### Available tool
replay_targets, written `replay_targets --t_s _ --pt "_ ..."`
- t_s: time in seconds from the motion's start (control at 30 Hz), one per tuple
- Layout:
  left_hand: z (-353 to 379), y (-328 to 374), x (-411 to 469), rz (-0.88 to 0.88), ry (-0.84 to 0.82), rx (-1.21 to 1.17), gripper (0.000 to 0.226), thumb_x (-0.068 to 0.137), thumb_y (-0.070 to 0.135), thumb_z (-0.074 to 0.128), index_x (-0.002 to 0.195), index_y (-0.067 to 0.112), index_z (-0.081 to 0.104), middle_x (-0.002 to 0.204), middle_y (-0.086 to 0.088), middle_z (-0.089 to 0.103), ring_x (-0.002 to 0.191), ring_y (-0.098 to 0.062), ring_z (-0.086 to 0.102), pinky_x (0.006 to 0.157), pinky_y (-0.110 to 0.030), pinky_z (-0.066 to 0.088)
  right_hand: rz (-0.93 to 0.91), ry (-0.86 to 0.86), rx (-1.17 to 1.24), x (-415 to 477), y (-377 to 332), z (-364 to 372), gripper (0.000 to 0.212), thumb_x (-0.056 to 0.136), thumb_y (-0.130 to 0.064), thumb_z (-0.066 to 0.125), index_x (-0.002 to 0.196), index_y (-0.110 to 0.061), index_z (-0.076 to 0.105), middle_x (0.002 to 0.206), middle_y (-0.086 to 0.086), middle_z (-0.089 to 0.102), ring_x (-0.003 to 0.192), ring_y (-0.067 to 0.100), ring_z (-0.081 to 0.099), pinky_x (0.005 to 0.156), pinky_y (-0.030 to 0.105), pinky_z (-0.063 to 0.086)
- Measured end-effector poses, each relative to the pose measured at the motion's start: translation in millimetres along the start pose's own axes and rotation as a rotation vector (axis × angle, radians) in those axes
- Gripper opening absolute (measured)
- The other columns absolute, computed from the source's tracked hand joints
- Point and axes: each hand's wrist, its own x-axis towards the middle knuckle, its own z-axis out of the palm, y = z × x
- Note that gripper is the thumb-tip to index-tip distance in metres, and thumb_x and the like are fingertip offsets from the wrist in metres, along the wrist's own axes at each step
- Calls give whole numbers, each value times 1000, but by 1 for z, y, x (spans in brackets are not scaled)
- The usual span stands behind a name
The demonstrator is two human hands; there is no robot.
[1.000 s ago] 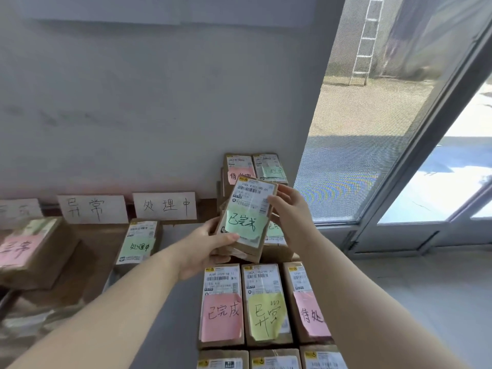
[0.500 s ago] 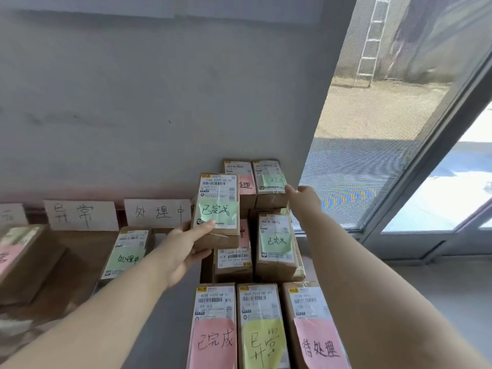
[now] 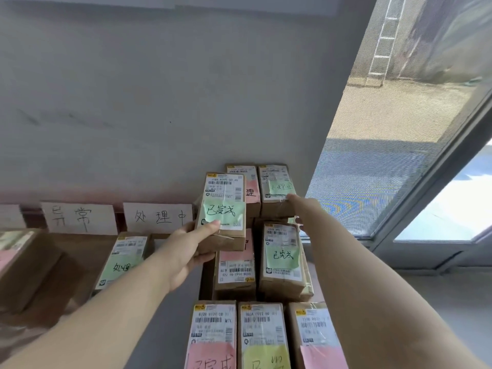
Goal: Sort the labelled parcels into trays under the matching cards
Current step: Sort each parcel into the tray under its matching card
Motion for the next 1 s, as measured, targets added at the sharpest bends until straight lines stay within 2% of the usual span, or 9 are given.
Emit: replay_targets --t_s 0.07,0.13,0.27,0.4,0.57,0.73,0.87,0.93,1.0 --pt "1 0 0 -2 -2 -2 25 86 23 66 109 17 58 99 -6 69 90 -20 63 67 -29 50 8 -24 43 3 0 -2 32 81 -34 62 98 -8 58 93 9 57 73 22 53 68 30 41" --pt "2 1 1 -9 -5 -11 26 86 22 66 110 17 58 97 -6 70 91 -20 64 68 -30 51 22 -45 73 3 2 -3 24 80 -31 63 91 -10 58 91 9 57 67 20 48 68 30 40" --pt "4 1 1 -15 -6 -9 28 85 23 67 111 16 59 98 -6 71 93 -20 64 71 -32 52 23 -72 61 3 2 -2 42 82 -39 60 112 -9 58 91 7 57 67 19 50 61 27 37" --pt "4 1 0 -24 10 -7 29 85 23 68 112 15 59 97 -6 71 91 -21 64 71 -32 52 33 -79 99 3 2 -1 34 85 -35 61 107 -10 57 78 4 51 57 15 44 49 25 30" --pt "2 4 -4 -48 1 -97 38 82 21 69 117 12 57 104 -10 69 94 -21 64 72 -31 52 31 -50 200 -4 6 -8 45 77 -46 66 105 -11 57 81 6 55 57 16 46 50 27 32" --pt "3 6 -12 -45 -18 -135 49 74 24 72 118 11 56 107 -11 67 98 -23 63 74 -32 52 -55 -39 224 -33 8 -20 33 83 -39 66 97 -10 60 65 1 50 54 14 43 50 27 32" --pt "2 7 -25 -15 -28 -157 38 79 18 69 114 14 57 103 -9 69 94 -20 65 73 -28 51 -215 -36 334 -71 17 -21 36 89 -34 63 117 -12 58 93 2 63 81 16 57 67 28 43" --pt "-1 8 -32 17 -36 -173 44 72 19 70 114 15 57 106 -9 70 96 -20 65 76 -28 51 -272 -43 387 -94 24 -17 48 87 -34 65 126 -10 53 113 8 63 97 21 60 75 31 45" --pt "-6 10 -43 37 -64 -209 48 67 19 71 113 16 57 106 -9 71 96 -20 66 81 -29 52 -315 -64 425 -122 32 -11 53 86 -34 66 132 -14 48 119 8 62 101 22 60 82 32 46"
